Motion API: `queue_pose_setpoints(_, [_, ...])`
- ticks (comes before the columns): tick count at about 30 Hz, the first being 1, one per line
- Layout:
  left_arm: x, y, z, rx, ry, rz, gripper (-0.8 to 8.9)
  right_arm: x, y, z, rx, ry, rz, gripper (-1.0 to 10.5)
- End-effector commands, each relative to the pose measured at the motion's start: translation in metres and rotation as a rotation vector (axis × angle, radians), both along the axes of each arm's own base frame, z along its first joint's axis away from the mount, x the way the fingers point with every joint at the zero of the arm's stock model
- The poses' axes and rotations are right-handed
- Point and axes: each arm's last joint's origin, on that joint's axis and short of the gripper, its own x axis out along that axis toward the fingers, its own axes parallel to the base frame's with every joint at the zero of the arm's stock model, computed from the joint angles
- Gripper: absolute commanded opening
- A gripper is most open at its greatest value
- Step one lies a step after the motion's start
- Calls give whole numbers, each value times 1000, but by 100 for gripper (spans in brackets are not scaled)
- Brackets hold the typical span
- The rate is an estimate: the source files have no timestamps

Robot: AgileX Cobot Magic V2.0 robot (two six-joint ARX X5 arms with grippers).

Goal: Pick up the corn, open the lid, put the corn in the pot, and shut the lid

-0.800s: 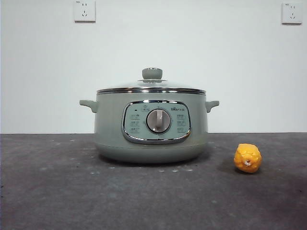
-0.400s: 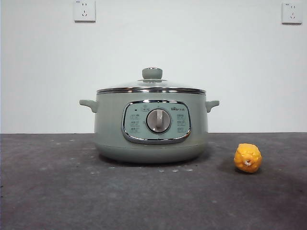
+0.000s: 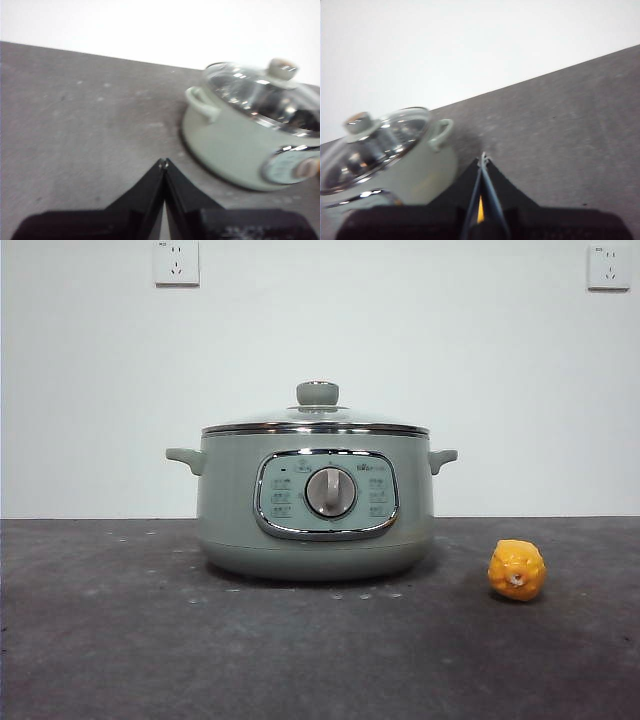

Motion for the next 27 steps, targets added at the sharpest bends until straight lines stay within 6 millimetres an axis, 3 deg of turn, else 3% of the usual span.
queue_pose_setpoints(1, [-2, -1, 22, -13, -3, -37, -6, -2, 1, 26, -12, 12, 44, -12])
queue_pose_setpoints(10, [-7, -4, 95, 39, 9, -158, -6, -2, 4, 100, -148, 122, 120, -12])
queue_pose_setpoints(16, [-13, -5, 132, 111, 51, -189, -6, 0, 5, 135, -195, 258, 223, -11])
queue_pose_setpoints(20, [-16, -7, 146, 121, 47, -216, -6, 0, 6, 148, -222, 309, 267, -11])
queue_pose_setpoints(27, [-15, -9, 150, 118, 73, -248, -5, -3, 6, 154, -220, 325, 269, -11])
